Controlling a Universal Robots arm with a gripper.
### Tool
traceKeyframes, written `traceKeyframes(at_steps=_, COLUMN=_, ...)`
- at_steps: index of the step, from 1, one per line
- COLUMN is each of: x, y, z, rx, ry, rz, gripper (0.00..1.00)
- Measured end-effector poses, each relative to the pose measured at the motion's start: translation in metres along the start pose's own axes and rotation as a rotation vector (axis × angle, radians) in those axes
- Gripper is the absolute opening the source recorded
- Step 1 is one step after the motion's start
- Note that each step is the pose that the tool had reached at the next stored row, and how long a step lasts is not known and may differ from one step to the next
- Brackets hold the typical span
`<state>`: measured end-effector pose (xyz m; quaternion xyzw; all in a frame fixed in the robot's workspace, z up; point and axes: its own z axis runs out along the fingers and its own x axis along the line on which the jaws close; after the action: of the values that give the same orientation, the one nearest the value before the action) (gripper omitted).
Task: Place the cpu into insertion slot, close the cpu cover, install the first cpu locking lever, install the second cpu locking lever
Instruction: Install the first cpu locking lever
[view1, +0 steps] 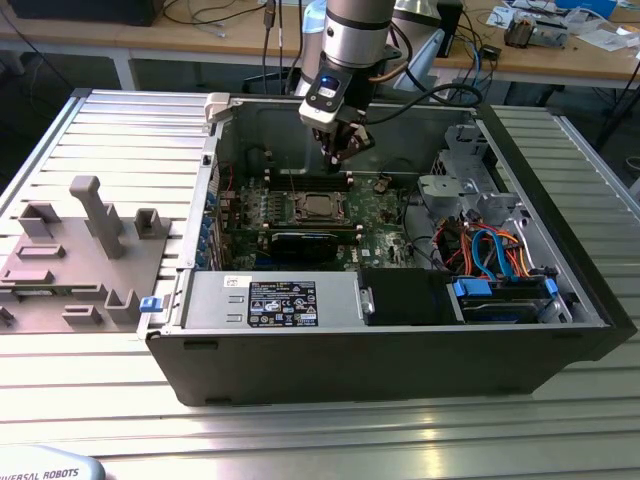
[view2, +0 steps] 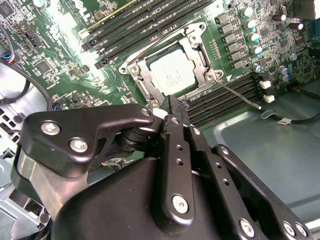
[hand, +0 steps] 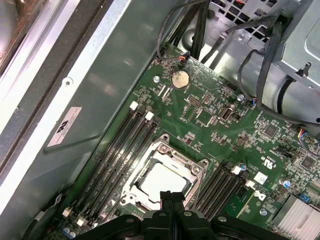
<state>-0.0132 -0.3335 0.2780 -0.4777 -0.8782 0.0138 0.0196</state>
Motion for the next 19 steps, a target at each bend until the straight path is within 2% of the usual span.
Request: traceKeyframes(at_steps=19, x=0.0, y=0.0, z=0.0, rx=0.0005, ry=-0.0009, rz=-0.022, gripper=0.11)
